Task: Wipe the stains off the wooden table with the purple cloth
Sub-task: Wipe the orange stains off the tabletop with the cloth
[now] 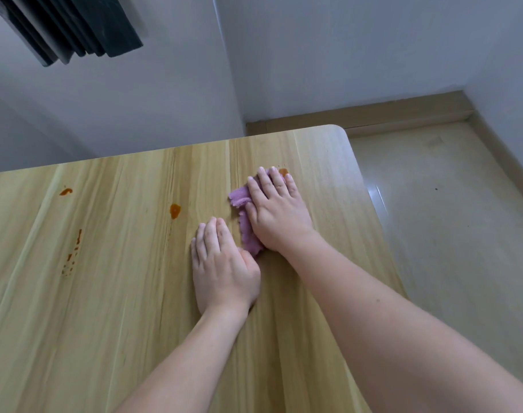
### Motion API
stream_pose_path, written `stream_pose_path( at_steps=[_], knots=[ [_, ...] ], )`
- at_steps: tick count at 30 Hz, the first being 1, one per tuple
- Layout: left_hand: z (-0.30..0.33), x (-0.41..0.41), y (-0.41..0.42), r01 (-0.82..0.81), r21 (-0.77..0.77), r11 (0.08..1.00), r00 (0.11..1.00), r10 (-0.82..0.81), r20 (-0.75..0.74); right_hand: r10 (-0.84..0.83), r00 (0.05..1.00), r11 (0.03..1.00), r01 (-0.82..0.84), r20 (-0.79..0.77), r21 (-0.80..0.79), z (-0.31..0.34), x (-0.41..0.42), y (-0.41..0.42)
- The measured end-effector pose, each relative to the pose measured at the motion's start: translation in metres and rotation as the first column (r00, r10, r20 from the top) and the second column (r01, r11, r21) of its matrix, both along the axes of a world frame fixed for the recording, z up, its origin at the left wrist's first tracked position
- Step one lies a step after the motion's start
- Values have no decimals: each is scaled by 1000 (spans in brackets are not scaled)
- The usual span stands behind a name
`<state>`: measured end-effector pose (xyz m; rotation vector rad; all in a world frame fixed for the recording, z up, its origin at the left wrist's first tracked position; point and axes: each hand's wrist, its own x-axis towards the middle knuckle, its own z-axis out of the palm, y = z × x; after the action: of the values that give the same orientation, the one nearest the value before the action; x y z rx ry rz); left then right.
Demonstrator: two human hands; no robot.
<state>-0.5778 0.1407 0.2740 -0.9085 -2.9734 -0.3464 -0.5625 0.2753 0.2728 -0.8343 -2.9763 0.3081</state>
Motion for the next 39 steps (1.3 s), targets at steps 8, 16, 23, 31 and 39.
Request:
stream_pose_path(
  at_steps=[8, 16, 23, 31, 39],
  knots=[
    [4, 0, -1, 14, -11, 1000, 998, -13, 69, -330, 944, 944, 330, 13, -15, 2, 47, 80],
    [22, -49, 46, 103, 12, 995, 992, -104, 70, -351, 935, 936, 351, 38, 24, 2, 54, 61],
    [1, -80, 76, 259, -102, 960, 965, -252, 76, -356, 934, 934, 354, 43, 41, -2, 43, 74],
    [-4, -80, 76, 205, 2, 979, 978, -205, 40, -431, 902, 902, 430, 22, 21, -3, -4, 113],
    [-4, -78, 75, 162, 49, 986, 986, -163, 20, -66, 997, 997, 67, -34, 32, 0, -37, 82]
  ],
)
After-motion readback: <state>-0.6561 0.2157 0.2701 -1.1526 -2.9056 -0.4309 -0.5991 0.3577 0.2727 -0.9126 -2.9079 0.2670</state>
